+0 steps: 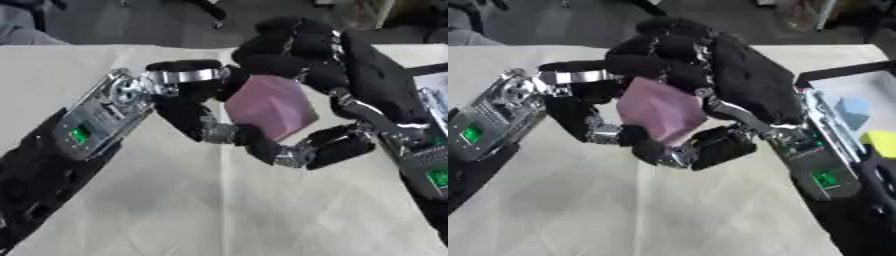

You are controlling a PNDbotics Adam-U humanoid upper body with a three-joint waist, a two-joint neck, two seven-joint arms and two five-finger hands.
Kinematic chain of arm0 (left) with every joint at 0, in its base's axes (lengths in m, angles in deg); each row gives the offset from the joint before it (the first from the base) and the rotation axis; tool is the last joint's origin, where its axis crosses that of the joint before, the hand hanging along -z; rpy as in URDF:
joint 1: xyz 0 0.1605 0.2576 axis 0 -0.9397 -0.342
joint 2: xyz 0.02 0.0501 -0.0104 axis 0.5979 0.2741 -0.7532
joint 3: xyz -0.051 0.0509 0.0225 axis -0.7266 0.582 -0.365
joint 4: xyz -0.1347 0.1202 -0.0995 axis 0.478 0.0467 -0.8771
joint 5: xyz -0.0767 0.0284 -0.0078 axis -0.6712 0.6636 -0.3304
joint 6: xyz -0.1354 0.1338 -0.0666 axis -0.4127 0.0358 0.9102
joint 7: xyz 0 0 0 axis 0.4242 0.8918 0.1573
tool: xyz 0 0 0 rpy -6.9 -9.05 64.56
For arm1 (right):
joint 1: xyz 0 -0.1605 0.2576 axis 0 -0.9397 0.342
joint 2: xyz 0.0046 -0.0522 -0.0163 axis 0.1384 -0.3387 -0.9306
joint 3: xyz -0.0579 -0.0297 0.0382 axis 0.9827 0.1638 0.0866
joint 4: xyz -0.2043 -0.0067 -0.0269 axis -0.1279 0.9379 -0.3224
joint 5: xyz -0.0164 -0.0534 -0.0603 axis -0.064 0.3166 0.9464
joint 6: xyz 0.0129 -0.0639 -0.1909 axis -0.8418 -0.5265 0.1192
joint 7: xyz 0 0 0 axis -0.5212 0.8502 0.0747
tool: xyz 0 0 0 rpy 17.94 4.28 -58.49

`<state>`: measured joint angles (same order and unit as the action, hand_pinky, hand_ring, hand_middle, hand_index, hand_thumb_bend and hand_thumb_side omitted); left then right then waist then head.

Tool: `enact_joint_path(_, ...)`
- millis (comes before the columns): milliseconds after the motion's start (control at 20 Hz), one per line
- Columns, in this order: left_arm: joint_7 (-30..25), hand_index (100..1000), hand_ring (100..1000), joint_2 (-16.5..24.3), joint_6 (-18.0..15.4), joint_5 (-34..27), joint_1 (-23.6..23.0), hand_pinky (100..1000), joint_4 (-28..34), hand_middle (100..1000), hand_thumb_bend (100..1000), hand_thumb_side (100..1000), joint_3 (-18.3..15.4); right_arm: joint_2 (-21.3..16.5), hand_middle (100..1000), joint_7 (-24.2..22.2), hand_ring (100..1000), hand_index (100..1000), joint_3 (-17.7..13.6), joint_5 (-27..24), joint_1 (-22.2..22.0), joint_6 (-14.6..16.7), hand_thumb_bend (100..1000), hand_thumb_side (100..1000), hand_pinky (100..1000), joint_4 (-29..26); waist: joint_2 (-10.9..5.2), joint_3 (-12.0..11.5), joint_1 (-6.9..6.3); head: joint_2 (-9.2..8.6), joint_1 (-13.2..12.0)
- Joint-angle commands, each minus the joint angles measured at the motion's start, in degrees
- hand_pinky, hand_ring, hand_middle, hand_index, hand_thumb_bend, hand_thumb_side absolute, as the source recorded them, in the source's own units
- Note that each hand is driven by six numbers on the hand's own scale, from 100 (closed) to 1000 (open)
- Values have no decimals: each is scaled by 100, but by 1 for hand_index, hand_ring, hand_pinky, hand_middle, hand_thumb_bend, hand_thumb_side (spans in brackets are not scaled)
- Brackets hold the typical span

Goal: Pick up the objects with one hand, pass them to the other hand, and then place them into the box on the other side of the table.

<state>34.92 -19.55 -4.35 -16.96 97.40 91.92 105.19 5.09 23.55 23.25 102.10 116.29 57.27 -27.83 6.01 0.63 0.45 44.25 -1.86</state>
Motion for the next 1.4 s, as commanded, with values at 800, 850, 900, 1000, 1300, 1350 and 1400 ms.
enact_joint_path(800,-237,621,578,292,-16,244,137,727,323,514,198,490,-180,-437,744,-795,742,950,-106,-263,-228,176,312,260,821,-82,-157,-23,-83,-13,36)
enact_joint_path(850,-231,621,578,294,-9,235,138,726,325,514,198,492,-186,-443,766,-897,755,959,-104,-274,-230,192,323,265,830,-82,-157,-23,-84,-13,39)
enact_joint_path(900,-223,620,578,297,-2,228,140,726,325,513,197,492,-192,-454,808,-1005,783,975,-101,-290,-229,209,345,277,848,-82,-158,-23,-84,-13,41)
enact_joint_path(1000,-199,619,576,301,8,223,146,725,322,511,198,488,-207,-470,843,-1206,818,984,-103,-349,-227,235,375,310,859,-82,-160,-22,-85,-13,43)
enact_joint_path(1300,-57,604,565,311,12,210,142,719,285,499,186,452,-224,-497,893,-1375,859,998,-172,-483,-194,300,405,360,882,-82,-156,-16,-89,-13,45)
enact_joint_path(1350,-52,604,565,314,11,211,143,719,282,499,187,451,-224,-502,899,-1387,865,1000,-174,-487,-193,306,406,361,885,-82,-156,-16,-90,-13,44)
enact_joint_path(1400,-50,604,565,314,9,212,145,719,281,499,187,450,-224,-508,903,-1401,868,1000,-175,-487,-193,307,407,355,886,-82,-155,-18,-90,-13,45)
